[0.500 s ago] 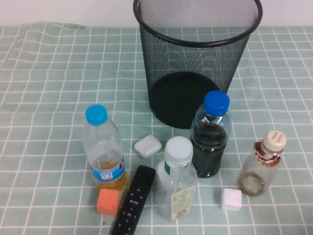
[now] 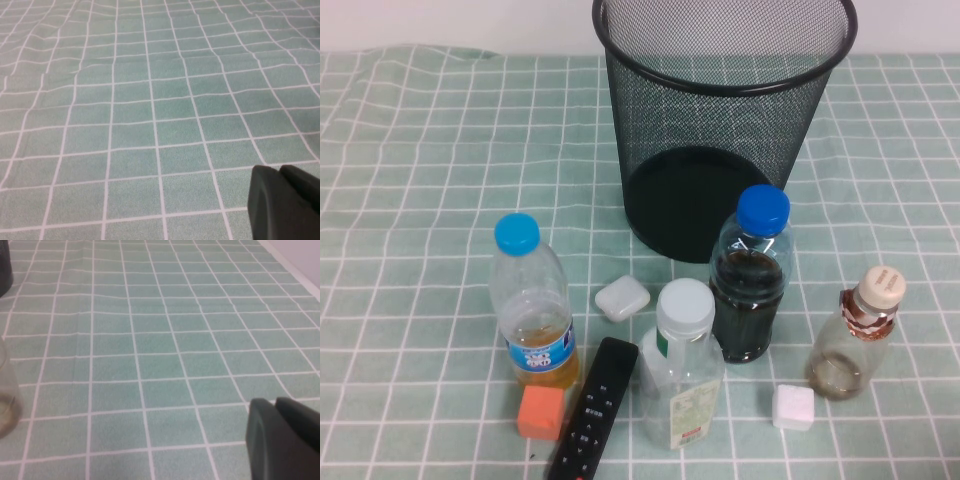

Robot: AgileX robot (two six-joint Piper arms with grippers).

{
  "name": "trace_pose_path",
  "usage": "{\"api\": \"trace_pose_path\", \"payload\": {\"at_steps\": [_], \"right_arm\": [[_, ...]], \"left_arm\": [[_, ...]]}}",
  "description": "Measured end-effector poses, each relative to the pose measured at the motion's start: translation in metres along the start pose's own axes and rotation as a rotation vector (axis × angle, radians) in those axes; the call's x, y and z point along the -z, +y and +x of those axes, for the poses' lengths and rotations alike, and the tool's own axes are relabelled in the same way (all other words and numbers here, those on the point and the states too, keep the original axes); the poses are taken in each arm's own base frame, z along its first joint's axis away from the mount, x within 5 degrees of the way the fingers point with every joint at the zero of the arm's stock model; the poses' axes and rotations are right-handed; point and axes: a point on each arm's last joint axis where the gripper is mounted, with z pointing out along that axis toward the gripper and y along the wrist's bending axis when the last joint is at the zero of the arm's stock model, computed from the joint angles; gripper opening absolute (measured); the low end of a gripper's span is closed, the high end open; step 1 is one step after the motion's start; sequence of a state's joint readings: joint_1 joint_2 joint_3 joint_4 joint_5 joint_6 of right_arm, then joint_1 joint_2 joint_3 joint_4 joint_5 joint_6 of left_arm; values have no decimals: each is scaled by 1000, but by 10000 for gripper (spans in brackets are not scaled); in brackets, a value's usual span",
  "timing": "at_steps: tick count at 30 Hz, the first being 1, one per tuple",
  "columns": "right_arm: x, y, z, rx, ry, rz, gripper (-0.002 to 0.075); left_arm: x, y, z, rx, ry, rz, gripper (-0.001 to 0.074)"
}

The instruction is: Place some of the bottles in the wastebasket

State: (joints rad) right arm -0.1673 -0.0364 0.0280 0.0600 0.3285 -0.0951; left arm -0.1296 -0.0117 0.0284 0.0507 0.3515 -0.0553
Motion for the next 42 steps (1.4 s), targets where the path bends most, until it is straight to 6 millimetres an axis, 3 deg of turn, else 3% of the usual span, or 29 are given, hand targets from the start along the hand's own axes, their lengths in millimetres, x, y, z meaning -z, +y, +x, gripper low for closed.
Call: {"api": "trace_pose_path", "payload": {"at_steps": [3, 13, 23, 30, 36, 42], "right_arm": [[0, 0, 4, -4, 40, -4, -11], [0, -2, -6, 75, -65, 24, -11], [4, -1, -27, -375, -298, -41, -11], [6, -4, -31, -468, -351, -39, -11], [7, 5, -42, -519, -198, -124, -11], [8, 20, -84, -427, 84, -243, -11]], "left_arm": [[0, 0, 0, 0, 0, 0, -4], [0, 0, 0, 0, 0, 0, -4], [0, 0, 0, 0, 0, 0, -4], [0, 0, 0, 0, 0, 0, -4], [0, 0, 0, 0, 0, 0, -4], [0, 0, 0, 0, 0, 0, -4]]}}
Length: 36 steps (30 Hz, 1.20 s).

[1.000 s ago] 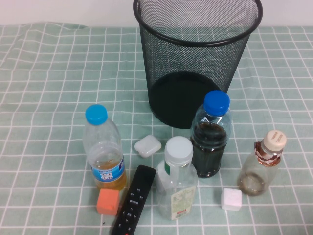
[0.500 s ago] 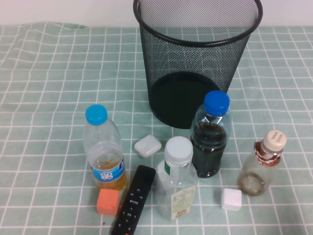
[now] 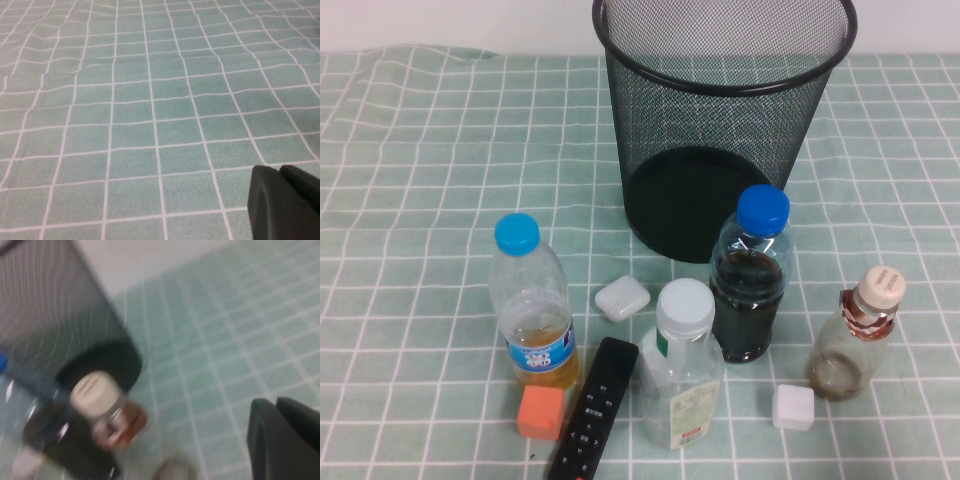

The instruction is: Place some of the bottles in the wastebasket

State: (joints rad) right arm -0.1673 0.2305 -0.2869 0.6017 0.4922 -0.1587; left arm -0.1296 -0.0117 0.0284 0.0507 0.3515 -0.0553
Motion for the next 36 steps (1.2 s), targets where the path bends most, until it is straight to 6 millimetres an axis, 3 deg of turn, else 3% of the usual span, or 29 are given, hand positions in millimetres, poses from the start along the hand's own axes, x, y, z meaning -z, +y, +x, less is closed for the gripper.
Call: {"api": "trace_pose_path", "payload": {"at_steps": [6, 11, 20, 24, 29, 33, 34, 35, 36], "right_arm": [[-11, 17, -38, 196, 259, 13, -6], [-30, 24, -65, 259, 343, 6, -11], [-87, 55, -88, 333, 452, -197, -1], [-94, 79, -93, 465, 364, -243, -1], [-72, 94, -80, 542, 144, -339, 7], [-58, 83, -47, 571, -33, -409, 132], [-56, 78, -36, 568, -84, -423, 66], [-55, 73, -26, 561, -134, -435, 256], [-54, 69, -20, 548, -185, -442, 313]], "left_arm": [[0, 0, 0, 0, 0, 0, -4], [0, 0, 0, 0, 0, 0, -4], [0, 0, 0, 0, 0, 0, -4], [0, 0, 0, 0, 0, 0, -4], [0, 0, 0, 0, 0, 0, -4], [0, 0, 0, 0, 0, 0, -4], [0, 0, 0, 0, 0, 0, -4], [0, 0, 0, 0, 0, 0, -4], [0, 0, 0, 0, 0, 0, -4]]}}
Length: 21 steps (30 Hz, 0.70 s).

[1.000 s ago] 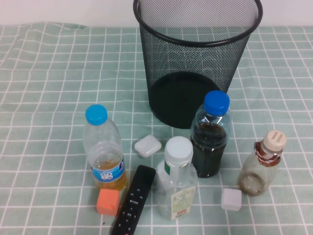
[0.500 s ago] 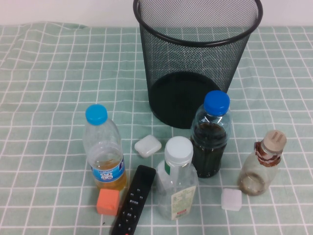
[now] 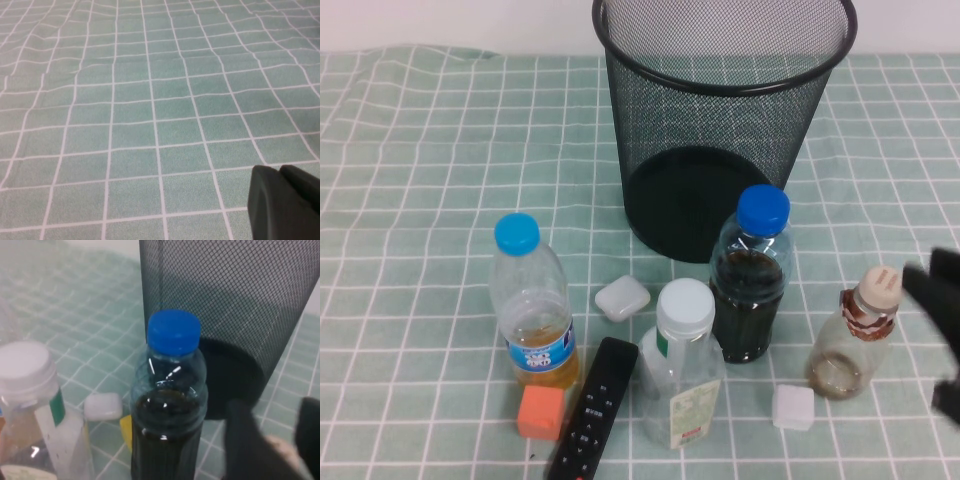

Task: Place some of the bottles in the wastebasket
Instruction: Pick up a bottle from the table with right arm

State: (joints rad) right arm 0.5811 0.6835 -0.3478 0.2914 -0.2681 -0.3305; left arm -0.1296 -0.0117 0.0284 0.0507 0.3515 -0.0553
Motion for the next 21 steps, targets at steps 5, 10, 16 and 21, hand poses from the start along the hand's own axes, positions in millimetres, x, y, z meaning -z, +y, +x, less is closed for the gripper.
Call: {"api": "trace_pose_path", "payload": {"at_steps": [5, 10, 16, 21], "right_arm": [[6, 4, 33, -54, -71, 26, 554], [-4, 0, 39, -80, -53, 87, 553], [-21, 0, 55, -69, 17, 128, 553], [-38, 2, 67, -122, 43, 150, 553]], "left_arm": [[0, 0, 0, 0, 0, 0, -4], [0, 0, 0, 0, 0, 0, -5], [0, 0, 0, 0, 0, 0, -4], [0, 0, 0, 0, 0, 0, -4]]}}
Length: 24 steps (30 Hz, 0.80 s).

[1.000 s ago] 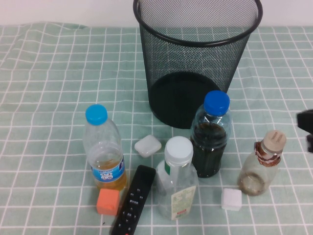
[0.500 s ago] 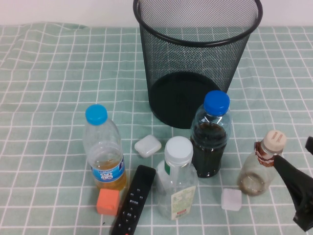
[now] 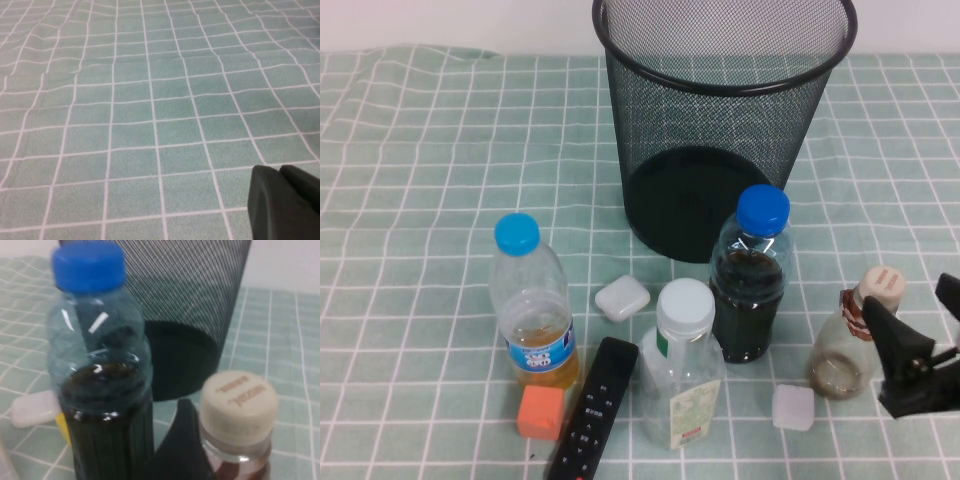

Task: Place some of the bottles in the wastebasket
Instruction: Pick up a bottle from the table with right arm

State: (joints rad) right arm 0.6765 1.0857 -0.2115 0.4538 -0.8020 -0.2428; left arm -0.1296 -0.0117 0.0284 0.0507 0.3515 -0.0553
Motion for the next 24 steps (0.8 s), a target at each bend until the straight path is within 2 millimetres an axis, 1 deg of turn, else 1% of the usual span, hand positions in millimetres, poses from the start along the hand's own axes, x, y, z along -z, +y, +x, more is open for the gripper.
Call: {"api": "trace_pose_path", "payload": {"at_steps": [5, 10, 15, 19, 20, 22, 24], "right_arm": [[-13, 3, 7, 32, 21, 6, 553], [-25, 3, 11, 38, 29, 44, 553], [-40, 7, 14, 43, 50, 53, 549], [-46, 7, 17, 35, 67, 70, 542], [-47, 7, 17, 29, 70, 78, 520], [-48, 6, 17, 18, 71, 91, 442], [-47, 5, 16, 14, 69, 102, 314]], "left_arm": [[0, 0, 0, 0, 0, 0, -4], [0, 0, 0, 0, 0, 0, -4], [0, 0, 0, 0, 0, 0, -4], [0, 0, 0, 0, 0, 0, -4], [0, 0, 0, 0, 0, 0, -4], [0, 0, 0, 0, 0, 0, -4], [0, 0, 0, 0, 0, 0, -4]]}}
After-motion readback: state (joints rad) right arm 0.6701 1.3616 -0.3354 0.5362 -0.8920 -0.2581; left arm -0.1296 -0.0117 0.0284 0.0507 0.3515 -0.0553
